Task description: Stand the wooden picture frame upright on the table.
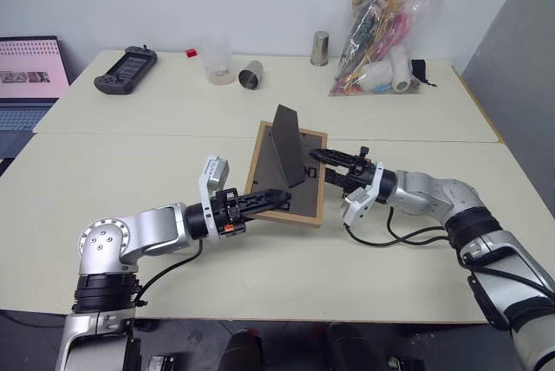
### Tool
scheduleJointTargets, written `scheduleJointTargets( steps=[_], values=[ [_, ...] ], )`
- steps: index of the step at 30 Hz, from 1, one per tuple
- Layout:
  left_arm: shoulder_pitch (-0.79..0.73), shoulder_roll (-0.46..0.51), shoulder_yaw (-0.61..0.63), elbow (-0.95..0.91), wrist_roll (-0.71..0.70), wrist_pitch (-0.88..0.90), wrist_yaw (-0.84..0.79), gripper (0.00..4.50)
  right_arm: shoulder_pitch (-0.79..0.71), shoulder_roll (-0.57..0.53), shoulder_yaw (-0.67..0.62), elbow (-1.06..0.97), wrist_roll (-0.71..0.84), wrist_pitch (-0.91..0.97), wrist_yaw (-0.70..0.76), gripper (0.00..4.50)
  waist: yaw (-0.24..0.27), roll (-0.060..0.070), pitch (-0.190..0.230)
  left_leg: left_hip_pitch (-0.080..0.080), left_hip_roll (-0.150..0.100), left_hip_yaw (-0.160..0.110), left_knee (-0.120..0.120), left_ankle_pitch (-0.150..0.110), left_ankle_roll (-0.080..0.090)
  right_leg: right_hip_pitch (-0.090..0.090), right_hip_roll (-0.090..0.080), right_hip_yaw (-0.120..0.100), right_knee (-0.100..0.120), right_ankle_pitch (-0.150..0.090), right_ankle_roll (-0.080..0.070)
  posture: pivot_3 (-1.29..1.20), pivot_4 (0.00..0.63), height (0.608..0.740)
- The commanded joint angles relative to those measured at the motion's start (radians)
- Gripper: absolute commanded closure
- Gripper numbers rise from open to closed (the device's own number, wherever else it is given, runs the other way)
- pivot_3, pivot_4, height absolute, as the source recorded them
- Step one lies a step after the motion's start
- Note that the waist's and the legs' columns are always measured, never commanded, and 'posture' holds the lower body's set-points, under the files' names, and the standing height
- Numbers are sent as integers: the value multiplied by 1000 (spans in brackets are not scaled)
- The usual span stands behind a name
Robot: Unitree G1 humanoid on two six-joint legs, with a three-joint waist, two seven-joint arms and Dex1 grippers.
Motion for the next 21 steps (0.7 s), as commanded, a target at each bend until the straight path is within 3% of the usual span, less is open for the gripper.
scheduleJointTargets(
  steps=[1, 2, 4, 9, 16, 19, 21],
  values=[
    [-4, 12, 10, -40, -28, -15, -17, 3215, -24, -14, 4, -19, 6, -7, -59, 3037, 0, 0, 0, 0, 0, 0, 0, 0, 0, 0, 0, 0, 0, 0, 0, 0, 150, 740],
    [-4, 16, 9, -40, -28, -16, -18, 3215, -25, -16, 5, -21, 4, -6, -67, 3037, 0, 0, 0, 0, 0, 0, 0, 0, 0, 0, 0, 0, 0, 0, 0, 0, 150, 740],
    [-2, 19, 12, -39, -28, -15, -24, 2532, -26, -18, 7, -26, 3, -5, -76, 3040, 0, 0, 0, 0, 0, 0, 0, 0, 0, 0, 0, 0, 0, 0, 0, 0, 150, 740],
    [-20, 58, 52, -4, -28, -11, -54, 1536, -21, -32, 10, -38, 8, -13, -91, 3209, 0, 0, 0, 0, 0, 0, 0, 0, 0, 0, 0, 0, 0, 0, 0, 0, 150, 740],
    [-99, 191, 138, 135, -28, 8, -49, 27, -10, -48, 16, -27, 30, -46, -80, 3216, -1, 0, 0, 0, 0, -1, 0, -1, 2, 0, 0, -1, 1, 0, 0, 0, 150, 740],
    [-88, 271, 140, 123, -28, -11, -39, 0, -12, -38, 12, 17, 94, -51, -23, 3217, -3, 0, 0, 0, 0, -1, 0, -1, 1, 0, 0, 0, 1, 0, 0, 0, 150, 740],
    [-97, 313, 149, 62, 94, -43, -56, 0, -13, -19, 12, 69, 259, -54, 109, 3217, -2, 0, 0, 0, 0, -1, 0, -1, 2, 0, 0, 0, 1, 0, 0, 0, 150, 740]
  ],
)
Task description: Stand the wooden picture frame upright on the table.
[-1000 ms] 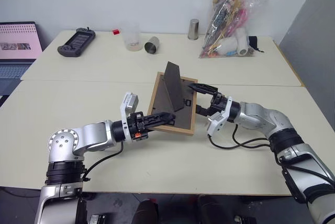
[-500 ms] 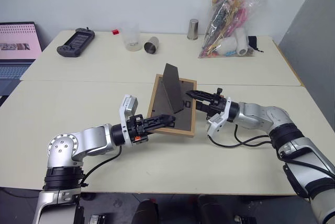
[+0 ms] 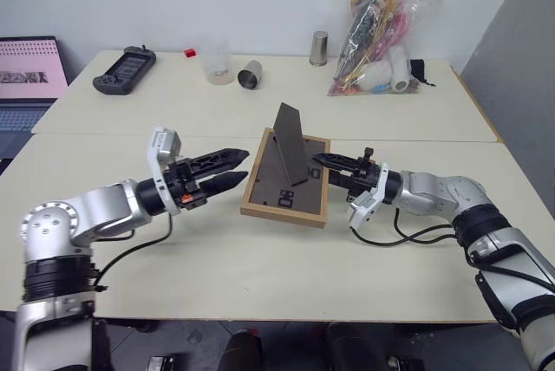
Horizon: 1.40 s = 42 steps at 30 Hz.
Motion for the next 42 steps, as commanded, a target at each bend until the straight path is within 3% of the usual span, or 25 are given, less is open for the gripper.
scheduleJointTargets(
  steps=[1, 2, 3, 5, 9, 15, 22, 42],
  values=[
    [-20, 116, 12, -175, 247, -75, -61, 0, 2, 43, -15, 52, 439, 49, 333, 3217, 0, 0, 0, 0, 0, 0, 0, 0, 0, 0, 0, 0, 0, 0, 0, 0, 150, 740],
    [-18, 156, 4, -262, 345, -100, -101, 0, 21, 72, -30, 35, 637, 145, 520, 3217, 0, -1, 0, 0, 0, 0, 0, 0, 0, 0, 0, 0, 0, 0, 0, 0, 150, 740],
    [-12, 182, -4, -325, 416, -124, -132, 0, 29, 89, -43, 21, 765, 213, 648, 3217, -2, -7, 4, 0, 0, 0, 0, -1, 1, 1, 0, 0, 0, 0, 0, 0, 150, 740],
    [26, 210, -38, -424, 571, -212, -204, 0, 33, 123, -101, -28, 974, 412, 881, 3218, -6, -9, 5, 0, 4, -1, 0, 1, -1, 2, 2, -2, -2, 1, -2, 0, 150, 740],
    [95, 210, -89, -541, 842, -393, -306, 0, -7, 163, -196, -49, 1204, 796, 1183, 3218, 4, -4, 6, 1, 1, 1, -1, 1, -2, 2, -1, -2, -1, 1, -2, 0, 150, 740],
    [136, 159, -59, -584, 955, -465, -345, 0, -69, 197, -274, -79, 1360, 1298, 1410, 3218, 7, -4, 6, 0, 2, 1, -1, -1, 2, 1, 1, -2, -2, 1, -2, 0, 150, 740],
    [188, 123, -57, -606, 1015, -480, -377, 0, -90, 254, -308, -45, 1367, 1455, 1479, 3218, 3, -4, 6, -1, 3, 2, -2, -2, 3, -1, 1, -1, -2, 1, -2, 0, 150, 740],
    [192, 72, -72, -610, 1086, -453, -408, 0, -27, 348, -326, 62, 1220, 1345, 1472, 3218, 1, -4, 6, 0, 3, 2, -2, -2, 3, -1, 2, -2, -1, 1, -2, 0, 150, 740]
  ],
)
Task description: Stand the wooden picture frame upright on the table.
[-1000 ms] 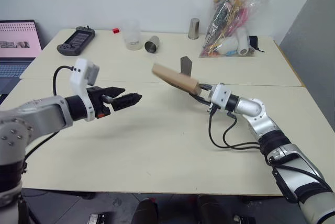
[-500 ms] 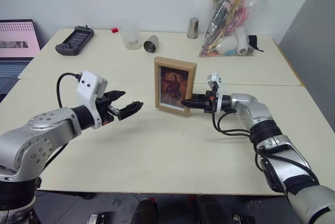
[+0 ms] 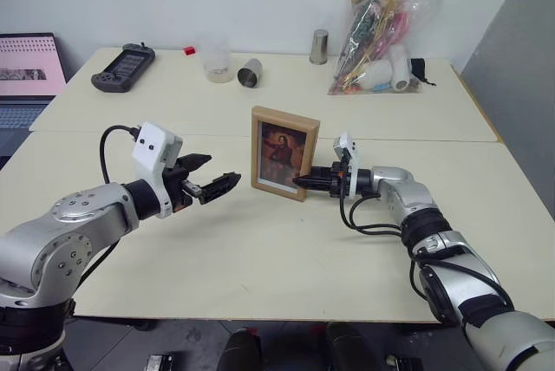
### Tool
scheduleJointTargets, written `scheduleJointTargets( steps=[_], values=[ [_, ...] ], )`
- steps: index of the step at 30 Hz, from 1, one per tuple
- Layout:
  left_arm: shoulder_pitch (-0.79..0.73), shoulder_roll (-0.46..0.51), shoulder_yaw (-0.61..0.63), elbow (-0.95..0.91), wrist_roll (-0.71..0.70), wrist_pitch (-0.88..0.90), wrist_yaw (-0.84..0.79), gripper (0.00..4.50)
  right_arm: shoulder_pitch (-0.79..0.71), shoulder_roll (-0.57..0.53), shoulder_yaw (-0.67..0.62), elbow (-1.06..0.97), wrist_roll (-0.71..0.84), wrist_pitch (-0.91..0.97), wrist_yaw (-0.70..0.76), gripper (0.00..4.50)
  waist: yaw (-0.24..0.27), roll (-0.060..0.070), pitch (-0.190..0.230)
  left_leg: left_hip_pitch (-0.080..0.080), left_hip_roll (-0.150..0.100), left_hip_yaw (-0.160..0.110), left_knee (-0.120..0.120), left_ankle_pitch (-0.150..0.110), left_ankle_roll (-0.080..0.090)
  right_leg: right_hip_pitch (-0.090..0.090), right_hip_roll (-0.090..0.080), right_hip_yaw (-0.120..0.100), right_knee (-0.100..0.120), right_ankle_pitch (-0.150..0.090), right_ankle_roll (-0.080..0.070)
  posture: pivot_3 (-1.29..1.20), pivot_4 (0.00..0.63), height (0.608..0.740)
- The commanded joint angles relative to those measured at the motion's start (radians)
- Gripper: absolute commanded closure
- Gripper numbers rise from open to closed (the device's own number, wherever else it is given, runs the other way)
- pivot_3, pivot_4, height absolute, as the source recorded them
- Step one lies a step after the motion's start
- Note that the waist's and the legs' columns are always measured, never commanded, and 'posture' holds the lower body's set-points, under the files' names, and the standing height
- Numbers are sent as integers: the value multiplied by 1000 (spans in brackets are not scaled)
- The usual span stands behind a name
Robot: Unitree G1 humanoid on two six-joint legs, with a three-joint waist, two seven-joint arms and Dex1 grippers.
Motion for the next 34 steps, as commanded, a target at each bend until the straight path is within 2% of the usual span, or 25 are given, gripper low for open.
scheduleJointTargets(
  steps=[1, 3, 5, 6, 12, 16, 22, 24, 27, 34],
  values=[
    [-24, -3, 6, 1, 34, -9, -17, 0, -3, 1, -27, -2, -11, -6, 5, 3218, 0, 0, 0, 0, 0, 0, 0, 0, 0, 0, 0, 0, 0, 0, 0, 0, 150, 740],
    [-30, -5, 4, 3, 42, -5, -25, 0, 0, -3, -29, -4, -17, -4, 9, 3218, 0, 0, 0, 0, 0, 0, 0, 0, 0, 0, 0, 0, 0, 0, 0, 0, 150, 740],
    [-35, -8, 3, 5, 49, -2, -32, 0, 1, -9, -34, -5, -18, 4, 10, 2515, 0, 0, 0, 0, 0, 0, 0, 0, 0, 0, 0, 0, 0, 0, 0, 0, 150, 740],
    [-36, -9, 3, 5, 52, -1, -35, 0, 3, -12, -34, -6, -20, 4, 10, 2445, 0, 0, 0, 0, 0, 0, 0, 0, 0, 0, 0, 0, 0, 0, 0, 0, 150, 740],
    [-46, -15, -5, 22, 75, 1, -65, 0, 57, -71, -32, -93, -24, 38, 23, 1002, 2, 0, 0, 0, 0, 0, 0, 0, 0, 0, 0, 0, 0, 0, 0, 0, 150, 740],
    [-75, -11, -19, 81, 110, -16, -106, 0, 156, -162, -53, -238, -11, 95, -2, 51, 5, 0, 0, 0, -1, 0, 0, 0, 0, 0, 0, 0, 0, 0, 0, 0, 150, 740],
    [-132, 4, -29, 188, 165, -41, -181, 0, 371, -330, -125, -670, 69, 302, -48, 51, 6, 0, 0, 0, -1, 0, 0, 0, 0, 0, 0, 0, -1, 0, 0, 0, 150, 740],
    [-150, 12, -26, 217, 176, -42, -208, 0, 400, -357, -145, -774, 102, 377, -74, 51, 0, 0, 0, -1, 0, 0, 0, 0, 0, 0, 0, 0, 0, 0, 0, 0, 150, 740],
    [-212, 61, -40, 304, 174, -12, -319, 0, 390, -389, -221, -1007, 248, 592, -149, 51, -10, 0, 0, 0, 0, 0, 0, 0, 0, 0, 1, 1, 1, 0, 0, 0, 150, 740],
    [-254, 95, -72, 411, 257, -74, -432, 0, 374, -378, -249, -1138, 358, 735, -262, 51, -13, 0, 0, 0, 0, -1, 0, 0, 0, 0, 1, 0, 0, -1, 0, 0, 150, 740]
  ],
)
